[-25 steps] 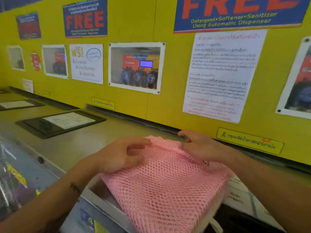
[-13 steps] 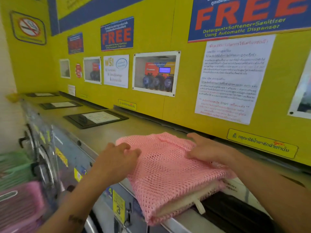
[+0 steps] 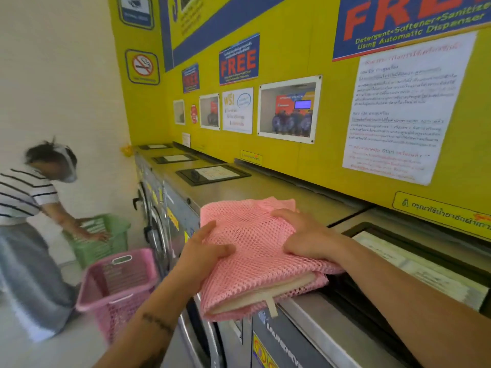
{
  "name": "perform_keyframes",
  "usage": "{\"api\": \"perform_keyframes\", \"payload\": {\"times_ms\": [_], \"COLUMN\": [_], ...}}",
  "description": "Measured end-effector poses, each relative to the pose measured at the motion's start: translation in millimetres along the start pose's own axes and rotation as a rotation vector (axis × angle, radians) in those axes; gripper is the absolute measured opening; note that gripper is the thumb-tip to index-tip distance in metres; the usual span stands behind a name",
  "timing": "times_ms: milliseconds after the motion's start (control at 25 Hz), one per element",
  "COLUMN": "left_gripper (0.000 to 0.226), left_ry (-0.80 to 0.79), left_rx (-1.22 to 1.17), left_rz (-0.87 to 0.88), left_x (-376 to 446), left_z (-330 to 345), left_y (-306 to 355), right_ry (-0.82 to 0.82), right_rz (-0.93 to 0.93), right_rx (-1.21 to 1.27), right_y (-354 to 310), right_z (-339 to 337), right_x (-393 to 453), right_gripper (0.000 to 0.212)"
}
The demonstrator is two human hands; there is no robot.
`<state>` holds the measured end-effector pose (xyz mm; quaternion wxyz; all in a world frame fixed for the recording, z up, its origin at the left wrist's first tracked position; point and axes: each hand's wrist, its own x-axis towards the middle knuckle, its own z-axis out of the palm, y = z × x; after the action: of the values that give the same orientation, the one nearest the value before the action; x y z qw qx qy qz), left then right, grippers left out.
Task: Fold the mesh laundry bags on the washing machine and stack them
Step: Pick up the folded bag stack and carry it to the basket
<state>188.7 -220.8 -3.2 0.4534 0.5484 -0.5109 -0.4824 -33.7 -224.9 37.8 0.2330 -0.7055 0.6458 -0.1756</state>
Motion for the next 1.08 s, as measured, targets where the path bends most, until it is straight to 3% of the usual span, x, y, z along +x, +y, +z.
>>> {"api": "perform_keyframes", "payload": {"times_ms": [80,200,440,640,800,1080], "left_gripper": [0.072,0.058,0.04,0.039,0.042,0.044], "left_ry": [0.022,0.162,0.426,0.51,0.5,0.259], "left_rx": [-0.18,-0.196,-0.066,0.008,0.125,0.249], "left_rz": [-0.046,0.039,0.173,0.088,0.027,-0.034], "left_x": [-6,-23,-54,-76,-79,-45], "left_z": [-12,-34,-114,-200,-268,-365], "left_y": [-9,-17,-25,-58,-124,-308], "right_ry": [0.006,0.032,0.042,-0.025,-0.055,-0.013], "right_rz": [-0.038,-0.153,-0.348,-0.428,-0.377,-0.2], "right_rx": [0.033,0.093,0.21,0.309,0.379,0.377], "right_y": [-14,-34,-106,-166,-182,-165], "right_z": [12,32,82,173,278,486], "right_x": [-6,-8,10,24,25,25], "right_gripper": [0.082,0.078,0.07,0.069,0.07,0.072]}}
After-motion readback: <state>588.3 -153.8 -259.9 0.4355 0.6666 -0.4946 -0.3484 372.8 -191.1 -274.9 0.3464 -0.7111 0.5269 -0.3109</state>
